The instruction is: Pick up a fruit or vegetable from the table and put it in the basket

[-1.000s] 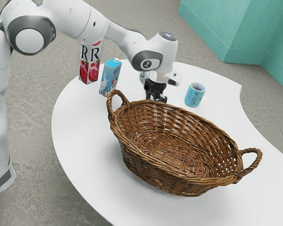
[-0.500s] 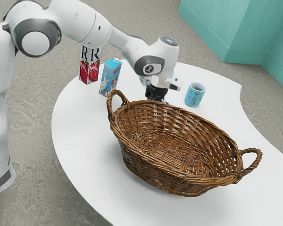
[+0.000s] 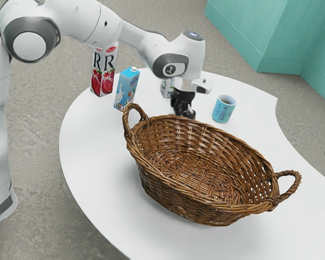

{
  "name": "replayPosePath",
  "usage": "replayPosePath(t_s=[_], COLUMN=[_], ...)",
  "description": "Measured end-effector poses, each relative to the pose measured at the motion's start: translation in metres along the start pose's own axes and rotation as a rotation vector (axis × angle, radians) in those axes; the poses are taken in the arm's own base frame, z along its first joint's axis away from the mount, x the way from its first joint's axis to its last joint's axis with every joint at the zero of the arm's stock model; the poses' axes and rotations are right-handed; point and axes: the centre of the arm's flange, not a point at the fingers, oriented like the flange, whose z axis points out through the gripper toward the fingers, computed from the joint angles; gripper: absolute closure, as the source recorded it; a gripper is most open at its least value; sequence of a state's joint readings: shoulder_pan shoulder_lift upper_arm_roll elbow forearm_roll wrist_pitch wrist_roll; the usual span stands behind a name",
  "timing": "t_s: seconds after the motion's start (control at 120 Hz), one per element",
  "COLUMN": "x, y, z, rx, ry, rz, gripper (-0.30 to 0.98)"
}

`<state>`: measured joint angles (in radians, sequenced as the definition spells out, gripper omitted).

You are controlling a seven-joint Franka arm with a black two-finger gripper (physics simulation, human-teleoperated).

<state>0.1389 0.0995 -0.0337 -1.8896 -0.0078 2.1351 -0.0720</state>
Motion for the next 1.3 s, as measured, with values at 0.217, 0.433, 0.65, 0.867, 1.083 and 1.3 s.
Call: replayPosePath(t_s=[0.217,0.433,0.65,0.867,1.083,1.3], x=[-0.025,-0.047,-0.055,-0.069,-0.078,-0.082], y=[0.029,0.046,0.083,0.147,0.198,0.208], z=[-0.092,-0.138,-0.164,-0.192,-0.198,-0.197], rx=[0.018,0.043,0.049,0.056,0.046,0.056], ry=[0.094,0.131,0.155,0.186,0.188,0.189], rz=[0.065,0.106,0.173,0.293,0.388,0.413], gripper=[0.5,0.5,0.5,0.5,0.5,0.2])
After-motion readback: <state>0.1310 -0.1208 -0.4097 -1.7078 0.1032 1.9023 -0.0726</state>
